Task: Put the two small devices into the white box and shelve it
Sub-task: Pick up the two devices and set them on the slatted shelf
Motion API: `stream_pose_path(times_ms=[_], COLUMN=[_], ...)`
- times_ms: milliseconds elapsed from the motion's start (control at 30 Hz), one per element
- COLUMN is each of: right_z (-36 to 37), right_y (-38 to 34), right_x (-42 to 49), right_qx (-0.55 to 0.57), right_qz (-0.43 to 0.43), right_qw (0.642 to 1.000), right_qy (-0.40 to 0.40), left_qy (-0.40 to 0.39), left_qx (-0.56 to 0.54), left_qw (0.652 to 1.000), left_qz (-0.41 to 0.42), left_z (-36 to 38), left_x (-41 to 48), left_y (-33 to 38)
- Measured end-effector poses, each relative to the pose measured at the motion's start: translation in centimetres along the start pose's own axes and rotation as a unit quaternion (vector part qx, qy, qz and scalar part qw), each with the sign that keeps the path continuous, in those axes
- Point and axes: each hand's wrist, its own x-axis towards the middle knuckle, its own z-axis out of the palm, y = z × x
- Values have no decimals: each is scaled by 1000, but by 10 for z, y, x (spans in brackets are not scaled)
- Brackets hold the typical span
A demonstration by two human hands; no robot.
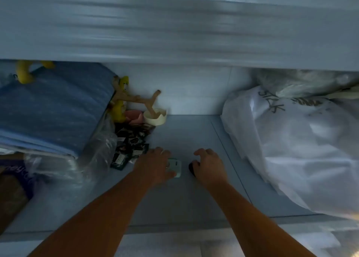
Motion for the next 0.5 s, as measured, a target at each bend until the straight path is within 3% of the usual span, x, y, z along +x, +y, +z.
stream_pose_path(times_ms=[500], right_z=[16], right_y=[12], right_x=[0], right_qx=[-8], right_qz=[-1], right_qw=[1000], right_qy=[-15], left_qy=[-32], left_qx=[-30], left_qw=[998], left_qz=[42], left_z=[24], left_x=[5], left_y=[-4])
